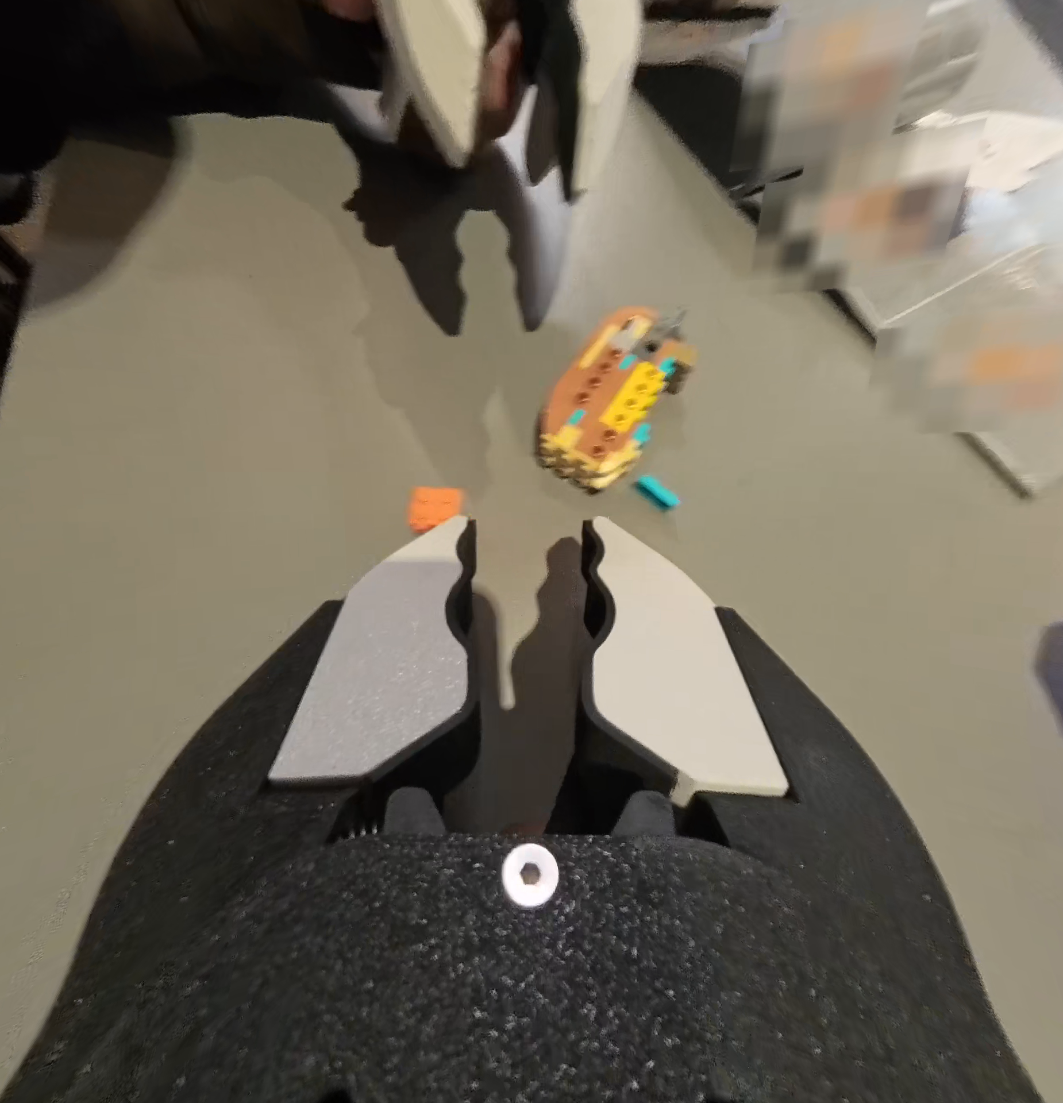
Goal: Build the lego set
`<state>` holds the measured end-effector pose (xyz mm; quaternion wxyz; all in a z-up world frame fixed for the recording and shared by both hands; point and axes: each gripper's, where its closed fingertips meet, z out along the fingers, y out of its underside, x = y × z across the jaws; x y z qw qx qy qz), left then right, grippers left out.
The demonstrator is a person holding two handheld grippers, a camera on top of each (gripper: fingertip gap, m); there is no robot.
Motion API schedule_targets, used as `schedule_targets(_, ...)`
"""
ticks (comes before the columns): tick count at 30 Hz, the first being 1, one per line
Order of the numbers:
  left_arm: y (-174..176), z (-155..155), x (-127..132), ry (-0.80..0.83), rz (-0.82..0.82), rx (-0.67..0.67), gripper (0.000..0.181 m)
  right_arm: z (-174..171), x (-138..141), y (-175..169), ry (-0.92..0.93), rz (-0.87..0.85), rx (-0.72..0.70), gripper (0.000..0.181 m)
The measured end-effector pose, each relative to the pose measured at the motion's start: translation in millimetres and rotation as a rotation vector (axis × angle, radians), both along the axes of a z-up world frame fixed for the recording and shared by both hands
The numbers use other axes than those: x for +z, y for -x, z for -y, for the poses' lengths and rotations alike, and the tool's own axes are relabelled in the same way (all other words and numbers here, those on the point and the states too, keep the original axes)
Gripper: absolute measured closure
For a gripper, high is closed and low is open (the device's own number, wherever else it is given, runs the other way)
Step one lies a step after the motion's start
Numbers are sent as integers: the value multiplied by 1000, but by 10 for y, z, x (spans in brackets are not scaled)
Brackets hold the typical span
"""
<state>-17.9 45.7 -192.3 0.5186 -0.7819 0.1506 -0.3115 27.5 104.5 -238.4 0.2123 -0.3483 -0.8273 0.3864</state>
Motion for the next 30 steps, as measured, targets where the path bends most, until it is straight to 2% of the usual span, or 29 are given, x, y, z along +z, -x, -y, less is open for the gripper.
schedule_targets(2, 11, -7, 8, -6, -1, 7, 152, -129, 43, 175, -52, -56, 7, 151)
schedule_targets(6, 42, -15, 5, -14, -8, 22, 152, -231, -4, 421, -158, -91, 111, 156)
schedule_targets(11, 124, -28, -19, -5, 2, 51, 153, -170, -124, 463, -166, -78, 213, 159)
schedule_targets(21, 132, -31, -20, 4, 20, 46, 154, -185, -207, 474, -188, -17, 222, 178)
schedule_targets(27, 129, -35, -14, -1, 19, 47, 155, -193, -193, 474, -195, -40, 218, 178)
schedule_targets(30, 123, -51, 14, -19, 22, 53, 155, -193, -84, 488, -141, -95, 195, 178)
